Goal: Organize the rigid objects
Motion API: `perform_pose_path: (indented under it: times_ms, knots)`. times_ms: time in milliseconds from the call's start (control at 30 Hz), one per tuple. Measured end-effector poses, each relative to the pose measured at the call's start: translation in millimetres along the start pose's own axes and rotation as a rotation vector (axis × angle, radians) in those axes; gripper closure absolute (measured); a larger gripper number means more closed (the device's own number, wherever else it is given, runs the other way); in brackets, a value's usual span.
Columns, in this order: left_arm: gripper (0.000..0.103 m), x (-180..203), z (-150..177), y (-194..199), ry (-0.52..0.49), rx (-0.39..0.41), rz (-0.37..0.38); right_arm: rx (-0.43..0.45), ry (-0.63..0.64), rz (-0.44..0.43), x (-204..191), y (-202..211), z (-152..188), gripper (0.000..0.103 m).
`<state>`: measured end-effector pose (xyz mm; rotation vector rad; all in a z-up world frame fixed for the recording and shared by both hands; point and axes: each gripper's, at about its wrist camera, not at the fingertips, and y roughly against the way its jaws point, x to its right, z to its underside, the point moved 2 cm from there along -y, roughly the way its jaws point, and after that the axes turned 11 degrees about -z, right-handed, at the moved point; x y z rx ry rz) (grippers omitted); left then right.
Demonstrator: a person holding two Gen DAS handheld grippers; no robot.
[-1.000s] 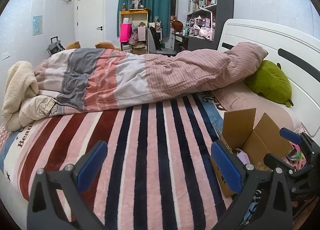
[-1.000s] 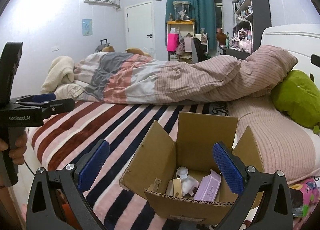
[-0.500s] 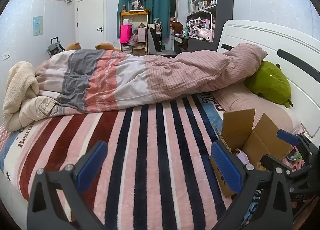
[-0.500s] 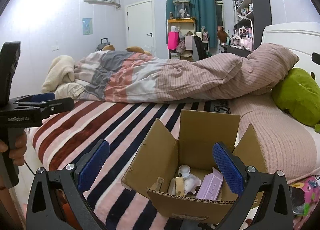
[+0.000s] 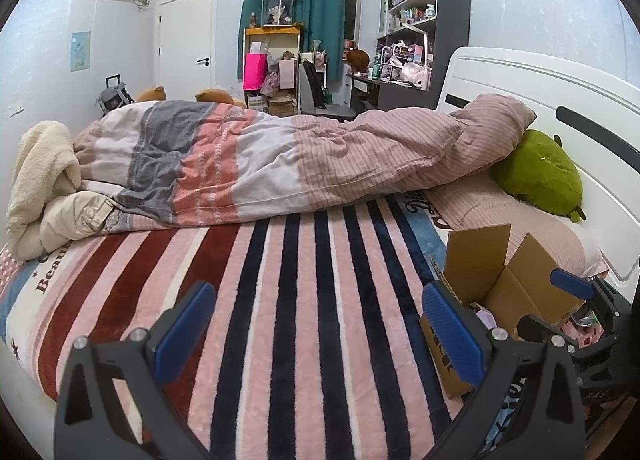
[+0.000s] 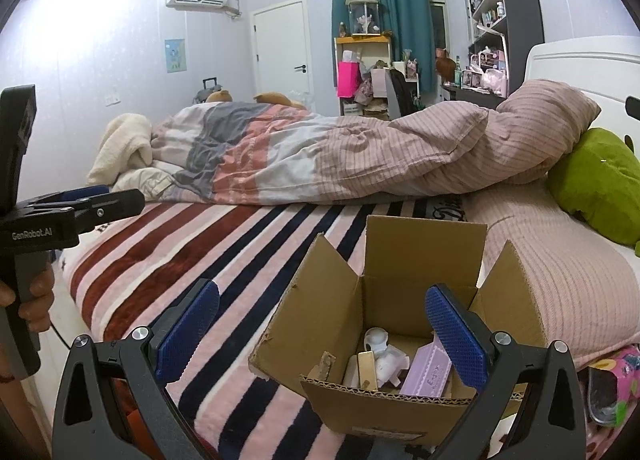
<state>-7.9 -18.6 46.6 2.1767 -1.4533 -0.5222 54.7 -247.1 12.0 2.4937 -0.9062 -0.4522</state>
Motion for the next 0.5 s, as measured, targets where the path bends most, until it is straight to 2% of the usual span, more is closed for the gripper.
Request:
perform_pose_path:
  times_ms: [500]
  knots:
    - [0.0,-0.1,3.3,2.0,0.013,-0.001,-0.014,0.0,-0.004,-0.001,-0.1,0.5,0.1,0.0]
